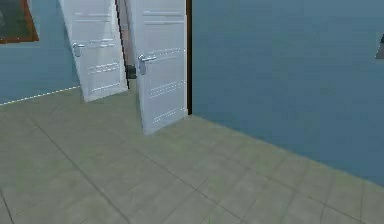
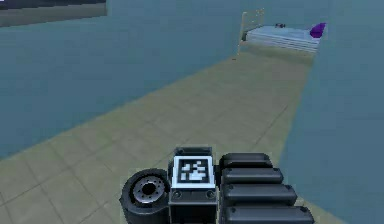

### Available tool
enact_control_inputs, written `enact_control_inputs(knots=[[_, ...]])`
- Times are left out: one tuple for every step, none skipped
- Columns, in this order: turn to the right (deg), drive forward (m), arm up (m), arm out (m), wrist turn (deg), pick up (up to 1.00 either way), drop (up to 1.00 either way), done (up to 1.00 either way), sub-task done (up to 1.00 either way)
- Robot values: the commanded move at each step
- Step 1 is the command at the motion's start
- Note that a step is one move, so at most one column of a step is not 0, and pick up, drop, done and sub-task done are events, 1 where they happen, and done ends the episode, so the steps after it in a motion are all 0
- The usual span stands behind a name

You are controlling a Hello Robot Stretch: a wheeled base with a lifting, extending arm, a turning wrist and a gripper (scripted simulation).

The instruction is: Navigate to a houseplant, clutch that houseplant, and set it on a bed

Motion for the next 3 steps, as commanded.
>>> enact_control_inputs(knots=[[-24.0,0.00,0.00,0.00,0.0,0.00,0.00,0.00,0.00],[0.0,1.00,0.00,0.00,0.0,0.00,0.00,0.00,0.00],[-3.0,0.00,0.00,0.00,0.0,0.00,0.00,0.00,0.00]])
